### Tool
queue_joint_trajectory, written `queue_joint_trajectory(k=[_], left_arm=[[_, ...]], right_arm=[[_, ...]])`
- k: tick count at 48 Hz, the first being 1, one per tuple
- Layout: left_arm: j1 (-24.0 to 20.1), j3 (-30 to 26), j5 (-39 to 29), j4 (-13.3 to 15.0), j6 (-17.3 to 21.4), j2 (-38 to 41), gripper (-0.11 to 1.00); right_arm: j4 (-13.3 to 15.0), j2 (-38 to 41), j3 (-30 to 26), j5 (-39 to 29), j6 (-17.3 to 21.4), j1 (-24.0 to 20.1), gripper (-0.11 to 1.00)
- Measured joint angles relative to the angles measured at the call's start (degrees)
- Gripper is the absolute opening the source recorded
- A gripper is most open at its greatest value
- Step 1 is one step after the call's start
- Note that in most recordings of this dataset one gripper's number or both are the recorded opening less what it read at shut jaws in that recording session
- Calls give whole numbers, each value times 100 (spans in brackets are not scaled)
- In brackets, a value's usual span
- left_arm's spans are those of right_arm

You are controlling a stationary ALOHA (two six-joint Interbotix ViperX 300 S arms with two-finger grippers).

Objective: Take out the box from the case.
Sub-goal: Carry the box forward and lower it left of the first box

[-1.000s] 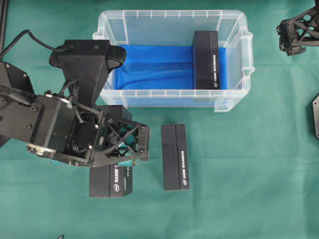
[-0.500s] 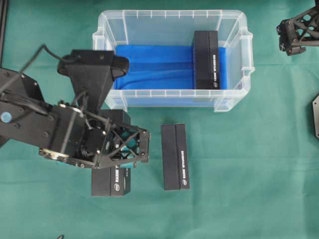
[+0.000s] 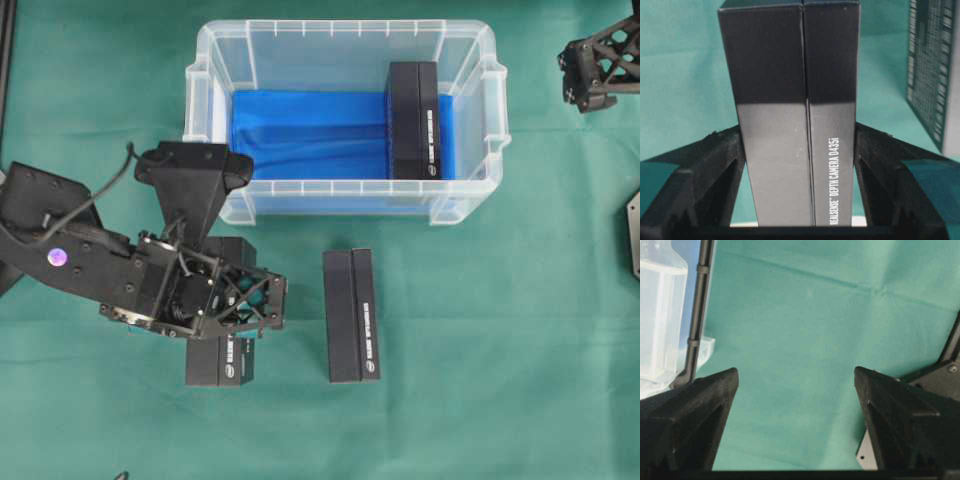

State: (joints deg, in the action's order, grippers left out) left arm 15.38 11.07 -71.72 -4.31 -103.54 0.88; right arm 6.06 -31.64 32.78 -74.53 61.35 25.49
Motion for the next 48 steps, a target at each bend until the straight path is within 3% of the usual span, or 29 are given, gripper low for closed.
queue_joint_trajectory(k=[19, 48], left_arm=[[0, 765, 1143, -70, 0, 62, 60], [-53, 826, 1494, -18, 18, 79, 60]], right_arm=[[0, 0, 18, 9, 9, 9, 91], [0, 0, 18, 0, 9, 0, 91]])
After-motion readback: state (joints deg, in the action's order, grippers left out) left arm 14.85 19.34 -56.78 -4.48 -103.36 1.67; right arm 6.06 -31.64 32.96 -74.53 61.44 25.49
